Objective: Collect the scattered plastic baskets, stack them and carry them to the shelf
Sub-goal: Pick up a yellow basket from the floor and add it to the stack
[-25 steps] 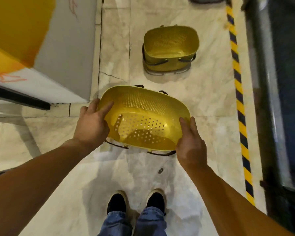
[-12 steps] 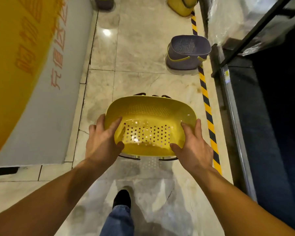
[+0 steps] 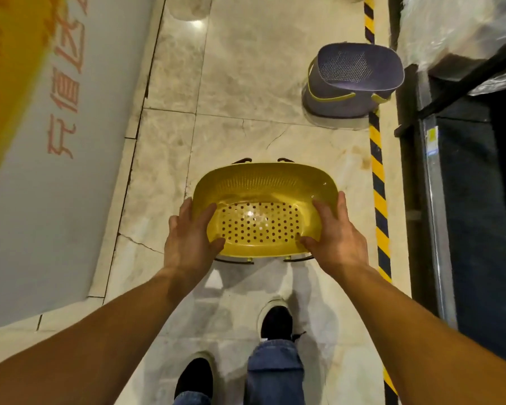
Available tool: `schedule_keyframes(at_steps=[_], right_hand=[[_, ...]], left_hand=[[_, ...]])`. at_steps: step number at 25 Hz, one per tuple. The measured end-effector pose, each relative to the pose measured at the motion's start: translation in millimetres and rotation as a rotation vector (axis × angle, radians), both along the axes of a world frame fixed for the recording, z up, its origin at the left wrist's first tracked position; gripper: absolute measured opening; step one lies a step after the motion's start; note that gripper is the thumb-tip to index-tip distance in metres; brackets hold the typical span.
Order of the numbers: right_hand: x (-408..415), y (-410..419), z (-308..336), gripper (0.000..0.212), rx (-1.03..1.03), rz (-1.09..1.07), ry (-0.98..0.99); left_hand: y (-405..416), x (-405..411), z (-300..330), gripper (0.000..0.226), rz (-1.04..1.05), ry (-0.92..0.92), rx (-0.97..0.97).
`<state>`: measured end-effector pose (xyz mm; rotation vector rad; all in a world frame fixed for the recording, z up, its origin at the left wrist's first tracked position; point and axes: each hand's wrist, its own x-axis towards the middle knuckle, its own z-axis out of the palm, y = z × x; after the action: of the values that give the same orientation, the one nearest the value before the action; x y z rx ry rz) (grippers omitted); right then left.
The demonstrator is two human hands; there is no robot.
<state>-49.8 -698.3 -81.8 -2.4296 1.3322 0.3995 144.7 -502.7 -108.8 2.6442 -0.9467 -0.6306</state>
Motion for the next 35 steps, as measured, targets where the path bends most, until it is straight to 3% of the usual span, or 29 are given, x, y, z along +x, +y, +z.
schedule_keyframes(at_steps=[7,11,16,21,24,28,31,35], right_hand=[[11,-1,-80,0.073,0.122,0.028,0.029],[15,6,-101,0.063,0.103,0.007,0.016],[-3,7,-104,0.062,0.08,-0.054,-0.022],[-41,-13,-96,0.059,0.078,-0.16,0.021],[-50,-25,-85,0.061,0.154,-0.187,0.042],[-34,-37,9,0.062,0.24,-0.26,-0.041],[-21,-55,156,0.056,0.216,-0.303,-0.167],[13,-88,341,0.051,0.154,-0.17,-0.177]], left_hand=[[-3,6,-71,0.084,0.038,0.091,0.163],[-11,0,-89,0.09,0.061,0.146,0.121],[-20,-3,-85,0.087,0.087,0.263,0.034],[-58,-15,-73,0.083,-0.08,0.353,-0.004],[-67,-15,-60,0.08,-0.154,0.347,0.082],[-74,5,40,0.077,-0.291,0.205,0.149],[-102,31,185,0.077,-0.358,0.065,0.131],[-170,55,374,0.077,-0.402,-0.086,0.07]])
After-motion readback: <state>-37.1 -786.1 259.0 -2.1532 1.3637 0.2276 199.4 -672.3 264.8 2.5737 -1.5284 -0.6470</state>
